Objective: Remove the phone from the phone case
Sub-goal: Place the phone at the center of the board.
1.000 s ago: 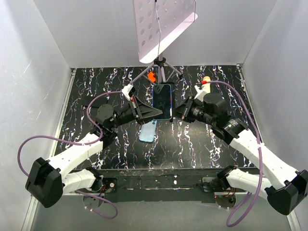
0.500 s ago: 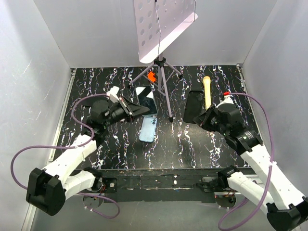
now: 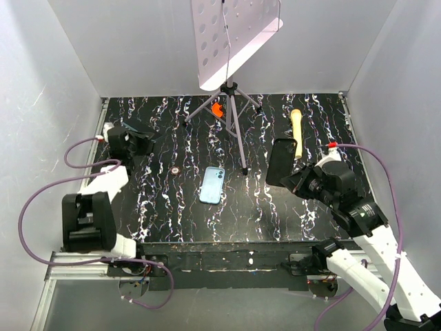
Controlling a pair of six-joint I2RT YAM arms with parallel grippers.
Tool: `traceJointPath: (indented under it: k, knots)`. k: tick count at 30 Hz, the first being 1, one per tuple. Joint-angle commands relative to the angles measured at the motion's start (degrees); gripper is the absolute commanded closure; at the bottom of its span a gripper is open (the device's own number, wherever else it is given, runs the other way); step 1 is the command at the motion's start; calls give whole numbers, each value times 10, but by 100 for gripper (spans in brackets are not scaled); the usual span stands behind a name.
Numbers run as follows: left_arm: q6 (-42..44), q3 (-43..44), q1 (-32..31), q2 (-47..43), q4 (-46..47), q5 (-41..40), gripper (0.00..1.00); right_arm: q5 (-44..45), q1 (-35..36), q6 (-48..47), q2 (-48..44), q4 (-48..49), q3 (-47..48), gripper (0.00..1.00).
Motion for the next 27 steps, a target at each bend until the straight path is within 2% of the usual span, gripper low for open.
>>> traceJointPath:
  k: [1, 3, 8, 11, 22, 27]
  knots:
    - [-22, -6, 51, 56, 174, -5, 100, -10, -1, 4, -18, 9, -1, 99]
    - [-21, -17, 66, 58, 194, -11, 100, -10, -1, 6, -18, 6, -2, 99]
    - [-43, -84, 88, 5, 150, -97, 100, -18, -1, 7, -4, 18, -2, 99]
    - [-59, -115, 90, -2, 156, -127, 100, -37, -1, 4, 12, 34, -1, 99]
    - [-81, -159, 89, 21, 173, -128, 100, -49, -1, 6, 17, 50, -14, 99]
    - [-92, -173, 90, 61, 231, -118, 100, -60, -1, 10, 20, 59, -20, 99]
